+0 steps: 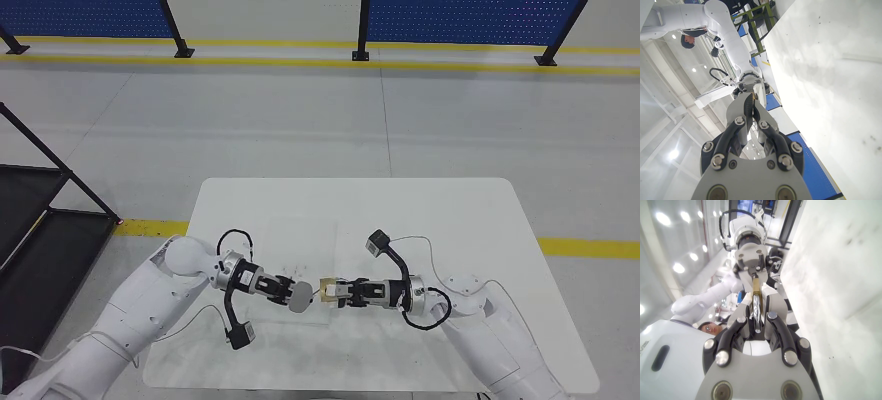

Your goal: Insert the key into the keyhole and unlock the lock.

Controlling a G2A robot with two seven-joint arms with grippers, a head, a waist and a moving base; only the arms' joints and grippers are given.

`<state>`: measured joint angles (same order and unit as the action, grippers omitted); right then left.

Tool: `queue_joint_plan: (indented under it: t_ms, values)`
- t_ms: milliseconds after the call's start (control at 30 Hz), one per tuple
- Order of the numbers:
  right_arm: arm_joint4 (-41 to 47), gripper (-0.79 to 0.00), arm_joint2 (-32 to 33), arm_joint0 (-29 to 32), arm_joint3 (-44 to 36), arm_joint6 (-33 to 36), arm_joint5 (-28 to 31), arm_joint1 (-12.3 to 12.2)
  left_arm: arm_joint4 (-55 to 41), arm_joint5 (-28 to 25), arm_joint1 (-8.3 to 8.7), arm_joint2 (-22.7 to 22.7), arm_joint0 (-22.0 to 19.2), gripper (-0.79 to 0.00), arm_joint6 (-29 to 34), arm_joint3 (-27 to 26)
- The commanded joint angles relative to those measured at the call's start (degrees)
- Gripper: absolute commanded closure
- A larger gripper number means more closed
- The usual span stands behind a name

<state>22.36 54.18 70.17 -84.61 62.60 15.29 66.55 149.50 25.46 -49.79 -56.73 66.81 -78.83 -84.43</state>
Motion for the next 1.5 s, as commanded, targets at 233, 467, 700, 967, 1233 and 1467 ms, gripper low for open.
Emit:
queue_joint_plan:
  t_ms: [233,467,700,967,1233,1467]
  values:
    - [-0.1,0.000,-0.1,-0.5,0.0,1.8,-0.3,-0.2,-0.3,-0.2,0.32,1.5,-0.9,0.000,-0.2,-0.2]
    - [-0.3,0.000,-0.2,-0.7,-0.1,3.3,-0.2,-0.4,-0.7,0.1,0.66,2.2,-1.4,0.000,0.1,0.2]
    - [-0.8,0.000,-0.4,-0.8,-0.4,3.8,-0.2,-0.5,-1.2,0.3,0.92,2.8,-1.8,0.000,0.3,0.6]
    - [-0.9,0.000,-0.6,-0.9,-0.4,3.9,0.0,-0.6,-1.5,0.6,1.23,3.3,-2.2,0.000,0.6,0.7]
    - [0.5,0.000,-0.4,-1.8,0.0,4.5,-1.0,-0.6,-1.8,1.0,1.63,3.5,-2.5,0.000,1.0,1.2]
    - [3.0,0.000,0.3,-5.1,1.5,11.1,-3.7,-0.9,-2.8,0.9,2.20,3.0,-3.3,0.000,0.9,1.9]
